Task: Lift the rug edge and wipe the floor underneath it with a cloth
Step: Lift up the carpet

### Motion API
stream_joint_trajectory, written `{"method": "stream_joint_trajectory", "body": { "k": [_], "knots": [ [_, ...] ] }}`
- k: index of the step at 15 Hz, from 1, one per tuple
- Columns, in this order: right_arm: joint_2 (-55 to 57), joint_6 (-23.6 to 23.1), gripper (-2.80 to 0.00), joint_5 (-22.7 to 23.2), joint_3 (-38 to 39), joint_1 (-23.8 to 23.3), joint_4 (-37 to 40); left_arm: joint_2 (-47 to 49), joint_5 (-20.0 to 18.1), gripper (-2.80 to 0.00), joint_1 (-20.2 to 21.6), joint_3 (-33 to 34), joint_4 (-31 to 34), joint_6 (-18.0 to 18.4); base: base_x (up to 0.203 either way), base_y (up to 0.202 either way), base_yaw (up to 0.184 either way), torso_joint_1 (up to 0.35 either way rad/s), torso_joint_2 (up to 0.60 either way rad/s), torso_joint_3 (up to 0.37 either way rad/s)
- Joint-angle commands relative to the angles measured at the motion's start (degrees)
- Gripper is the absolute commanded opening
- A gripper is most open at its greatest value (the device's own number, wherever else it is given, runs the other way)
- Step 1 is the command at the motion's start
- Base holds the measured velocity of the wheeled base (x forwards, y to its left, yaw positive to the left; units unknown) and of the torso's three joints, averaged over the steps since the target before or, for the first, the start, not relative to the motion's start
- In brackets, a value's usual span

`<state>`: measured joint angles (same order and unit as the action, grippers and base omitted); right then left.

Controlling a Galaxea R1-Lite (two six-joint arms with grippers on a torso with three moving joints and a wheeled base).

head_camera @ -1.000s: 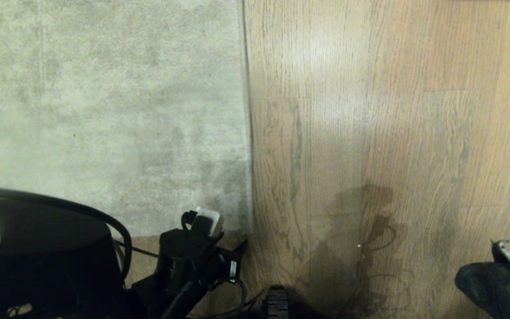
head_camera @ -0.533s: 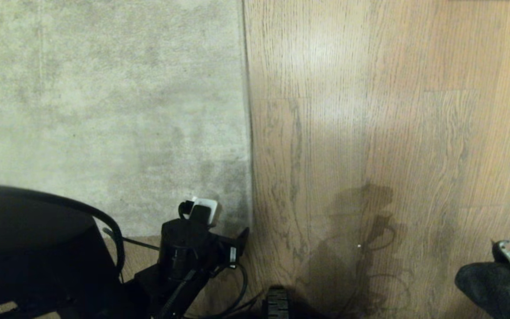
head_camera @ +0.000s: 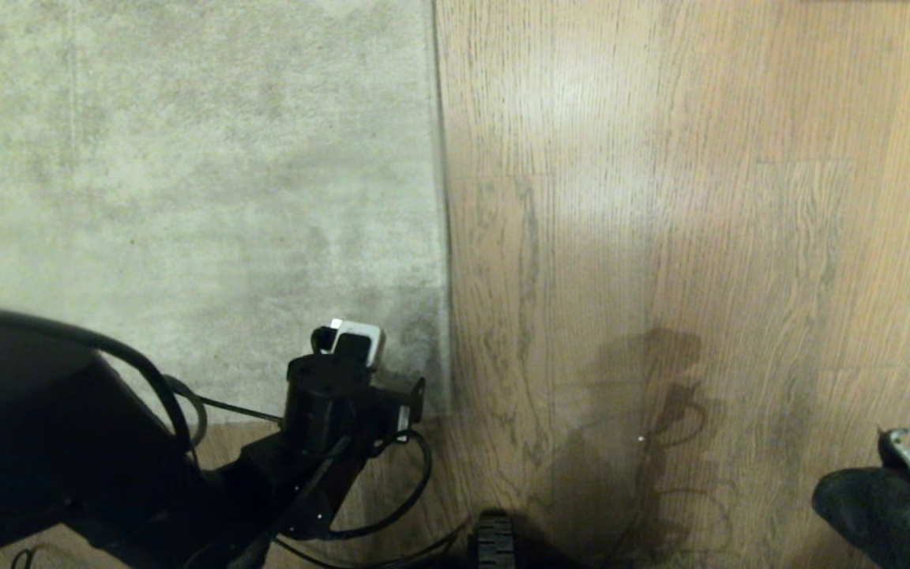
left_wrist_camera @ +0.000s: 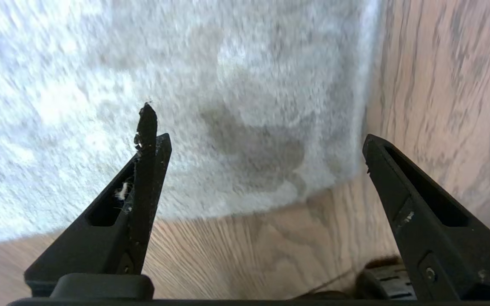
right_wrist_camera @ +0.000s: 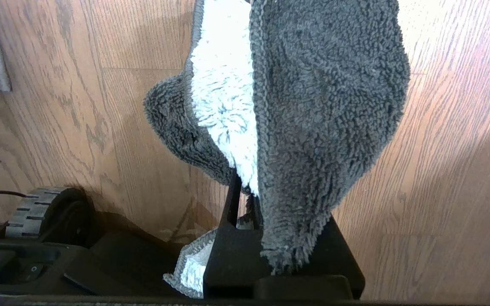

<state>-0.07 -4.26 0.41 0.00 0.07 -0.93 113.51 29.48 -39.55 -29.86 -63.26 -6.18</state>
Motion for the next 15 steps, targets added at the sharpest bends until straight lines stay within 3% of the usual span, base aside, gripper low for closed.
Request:
{"method": "stream_joint_trajectory", "body": {
  "k": [1,6,11,15],
  "knots": [
    [0.1,-0.1,-2.80,0.0,0.0,0.0,0.0,-0.8,0.2,0.00,1.2,-0.4,-0.3,1.3,0.000,0.000,0.000,0.000,0.00,0.000],
    [0.1,-0.1,-2.80,0.0,0.0,0.0,0.0,-0.9,0.3,0.00,3.7,-0.9,0.8,4.9,0.000,0.000,0.000,0.000,0.00,0.000],
    [0.1,-0.1,-2.80,0.0,0.0,0.0,0.0,-0.2,0.3,0.00,4.0,-4.8,7.1,5.0,0.000,0.000,0.000,0.000,0.00,0.000],
    [0.1,-0.1,-2.80,0.0,0.0,0.0,0.0,2.6,0.1,0.00,3.9,-11.1,7.7,4.8,0.000,0.000,0.000,0.000,0.00,0.000]
  ]
}}
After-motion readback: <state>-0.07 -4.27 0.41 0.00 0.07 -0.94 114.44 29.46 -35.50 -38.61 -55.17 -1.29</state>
